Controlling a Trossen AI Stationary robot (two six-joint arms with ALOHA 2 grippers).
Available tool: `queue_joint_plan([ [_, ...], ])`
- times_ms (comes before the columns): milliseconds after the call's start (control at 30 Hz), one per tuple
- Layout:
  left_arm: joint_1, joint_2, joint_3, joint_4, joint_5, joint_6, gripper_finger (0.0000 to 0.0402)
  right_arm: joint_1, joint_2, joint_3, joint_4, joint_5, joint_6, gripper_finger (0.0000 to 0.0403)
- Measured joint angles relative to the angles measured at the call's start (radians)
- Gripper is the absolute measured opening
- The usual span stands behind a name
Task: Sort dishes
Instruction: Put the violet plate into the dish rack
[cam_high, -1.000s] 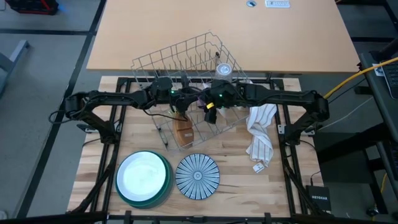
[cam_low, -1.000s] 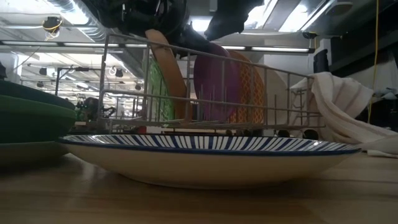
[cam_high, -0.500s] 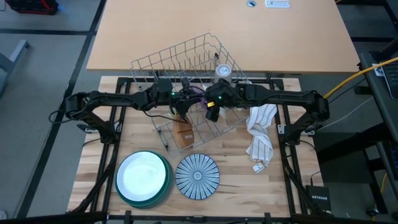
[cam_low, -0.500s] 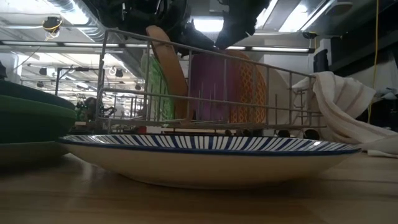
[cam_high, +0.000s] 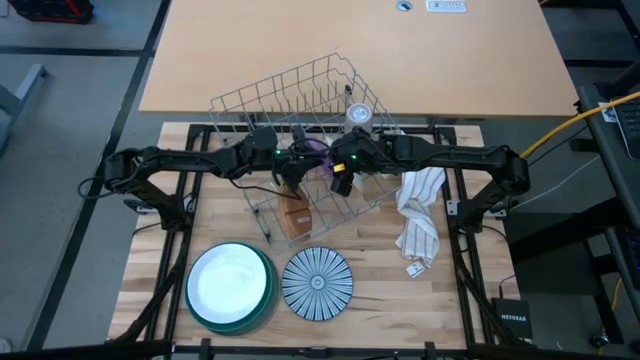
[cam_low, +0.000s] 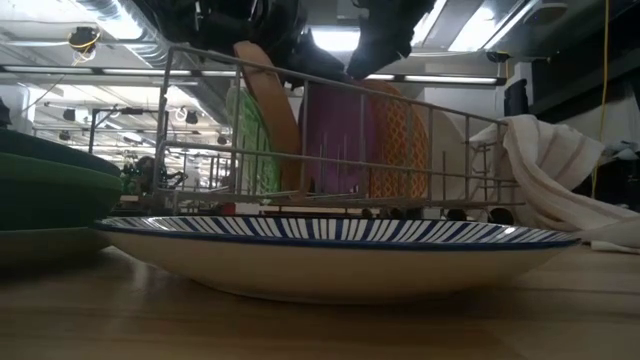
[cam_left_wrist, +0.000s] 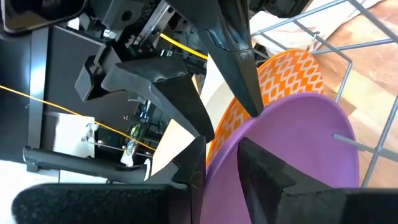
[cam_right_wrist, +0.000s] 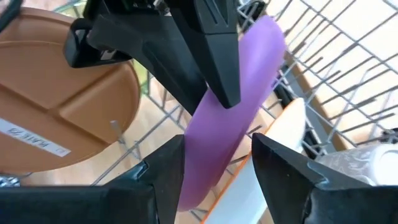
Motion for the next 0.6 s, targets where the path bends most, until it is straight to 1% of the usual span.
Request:
queue_joint_plan([
  [167, -0.019, 0.0, 0.0, -0.004, -0.002, 0.02, 0.0081, 0.0, 0.0, 0.0, 0.0, -0.053, 0.003, 0.0191],
  [300, -0.023, 0.0, 0.0, -0.006, 0.005, 0.016, 0.0081, 0.023, 0.0, 0.0, 0.006, -0.045, 0.003, 0.0191],
  [400, -0.028, -0.001, 0.002, -0.012, 0.011, 0.008, 0.0081, 0.051, 0.0, 0.0, 0.012, -0.015, 0.003, 0.0191],
  [567, -0.053, -0.001, 0.003, -0.013, 0.009, 0.007, 0.0081, 0.088, -0.002, 0.0, 0.01, 0.109, 0.001, 0.0191],
  [600, -0.058, -0.002, 0.003, -0.014, 0.003, 0.005, 0.0081, 0.088, -0.002, 0.0, 0.009, 0.121, 0.0, 0.0191],
])
